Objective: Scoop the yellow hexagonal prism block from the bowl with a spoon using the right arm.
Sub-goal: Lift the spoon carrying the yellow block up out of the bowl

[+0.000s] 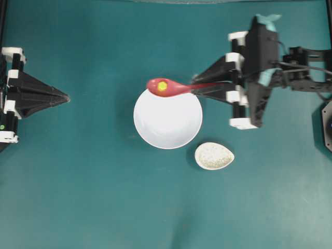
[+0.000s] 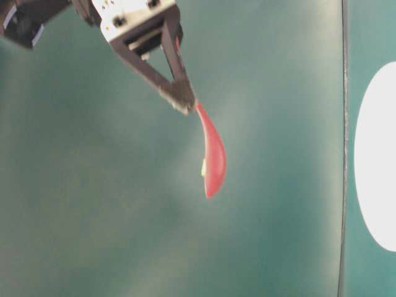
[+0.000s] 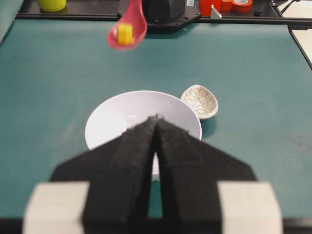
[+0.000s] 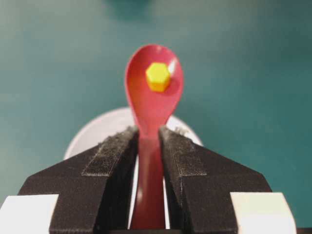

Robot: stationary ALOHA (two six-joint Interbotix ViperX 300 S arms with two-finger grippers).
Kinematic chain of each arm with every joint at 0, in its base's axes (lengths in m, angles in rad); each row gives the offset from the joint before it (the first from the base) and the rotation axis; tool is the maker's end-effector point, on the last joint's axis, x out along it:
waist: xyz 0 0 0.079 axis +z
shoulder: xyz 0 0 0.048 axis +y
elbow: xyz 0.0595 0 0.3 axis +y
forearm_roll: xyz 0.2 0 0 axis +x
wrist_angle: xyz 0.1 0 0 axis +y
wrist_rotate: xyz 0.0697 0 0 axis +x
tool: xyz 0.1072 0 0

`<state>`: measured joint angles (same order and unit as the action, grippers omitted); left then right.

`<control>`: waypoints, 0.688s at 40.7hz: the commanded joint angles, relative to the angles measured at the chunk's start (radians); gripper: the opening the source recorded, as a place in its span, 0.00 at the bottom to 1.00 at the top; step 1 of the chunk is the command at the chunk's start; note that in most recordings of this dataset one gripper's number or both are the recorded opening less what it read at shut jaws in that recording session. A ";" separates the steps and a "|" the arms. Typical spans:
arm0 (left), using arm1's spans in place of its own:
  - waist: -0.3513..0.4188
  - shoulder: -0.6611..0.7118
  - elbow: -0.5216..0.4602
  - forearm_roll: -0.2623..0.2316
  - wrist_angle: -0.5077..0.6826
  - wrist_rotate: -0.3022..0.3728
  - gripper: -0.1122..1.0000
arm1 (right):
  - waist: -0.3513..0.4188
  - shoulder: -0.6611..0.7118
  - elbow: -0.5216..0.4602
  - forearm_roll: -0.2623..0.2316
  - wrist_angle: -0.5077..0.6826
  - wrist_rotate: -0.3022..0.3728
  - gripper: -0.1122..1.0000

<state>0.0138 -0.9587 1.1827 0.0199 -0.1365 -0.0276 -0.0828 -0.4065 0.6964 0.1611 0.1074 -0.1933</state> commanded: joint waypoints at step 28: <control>0.002 -0.043 -0.032 0.002 0.029 0.005 0.10 | 0.002 -0.160 0.052 -0.002 -0.009 -0.002 0.30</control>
<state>0.0138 -1.0048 1.1781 0.0199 -0.1043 -0.0215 -0.0828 -0.5584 0.7624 0.1611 0.1058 -0.1933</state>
